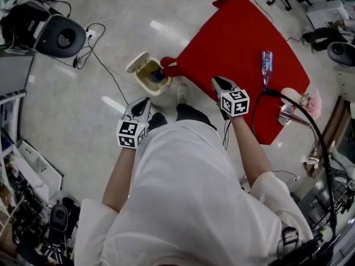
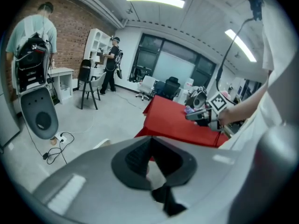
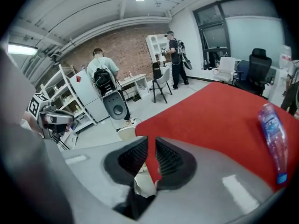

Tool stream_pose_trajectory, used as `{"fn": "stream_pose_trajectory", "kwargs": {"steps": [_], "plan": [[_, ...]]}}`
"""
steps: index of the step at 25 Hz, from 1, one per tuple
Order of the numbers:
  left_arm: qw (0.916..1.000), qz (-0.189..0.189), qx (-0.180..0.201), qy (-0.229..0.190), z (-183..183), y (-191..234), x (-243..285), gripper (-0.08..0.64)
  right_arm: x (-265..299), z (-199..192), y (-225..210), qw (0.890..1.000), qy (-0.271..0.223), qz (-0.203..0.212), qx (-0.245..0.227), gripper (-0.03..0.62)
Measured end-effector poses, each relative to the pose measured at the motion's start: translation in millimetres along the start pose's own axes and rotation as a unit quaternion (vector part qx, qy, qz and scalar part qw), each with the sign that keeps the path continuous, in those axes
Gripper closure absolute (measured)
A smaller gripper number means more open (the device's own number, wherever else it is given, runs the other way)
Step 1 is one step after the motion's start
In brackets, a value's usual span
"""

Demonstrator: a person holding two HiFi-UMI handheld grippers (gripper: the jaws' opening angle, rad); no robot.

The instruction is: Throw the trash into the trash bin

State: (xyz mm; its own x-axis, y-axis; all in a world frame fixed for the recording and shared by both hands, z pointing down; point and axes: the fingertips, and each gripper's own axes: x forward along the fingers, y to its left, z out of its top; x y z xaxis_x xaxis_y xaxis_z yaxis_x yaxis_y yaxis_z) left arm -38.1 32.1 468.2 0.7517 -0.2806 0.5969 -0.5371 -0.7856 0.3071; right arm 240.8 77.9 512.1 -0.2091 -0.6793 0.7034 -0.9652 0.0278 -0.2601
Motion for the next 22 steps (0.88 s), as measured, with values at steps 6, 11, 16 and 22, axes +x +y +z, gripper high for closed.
{"fn": "stream_pose_trajectory", "kwargs": {"steps": [6,11,16,22], "plan": [[0.9997,-0.009,0.019,0.009,12.6,-11.9,23.0,0.554,-27.7,-5.0,-79.6,0.997,-0.007,-0.076,0.027,0.497],[0.9993,-0.014,0.029,0.019,19.4,-19.9,42.4,0.554,-51.1,-15.7,-146.0,0.989,-0.003,-0.140,0.044,0.475],[0.9987,-0.019,0.036,0.030,25.5,-27.4,54.3,0.554,-76.4,-23.3,-206.8,0.975,0.003,-0.213,0.057,0.439],[0.9984,-0.014,0.036,0.041,25.7,-33.4,67.0,0.554,-103.8,-41.4,-277.5,0.953,0.023,-0.291,0.079,0.399]]}}
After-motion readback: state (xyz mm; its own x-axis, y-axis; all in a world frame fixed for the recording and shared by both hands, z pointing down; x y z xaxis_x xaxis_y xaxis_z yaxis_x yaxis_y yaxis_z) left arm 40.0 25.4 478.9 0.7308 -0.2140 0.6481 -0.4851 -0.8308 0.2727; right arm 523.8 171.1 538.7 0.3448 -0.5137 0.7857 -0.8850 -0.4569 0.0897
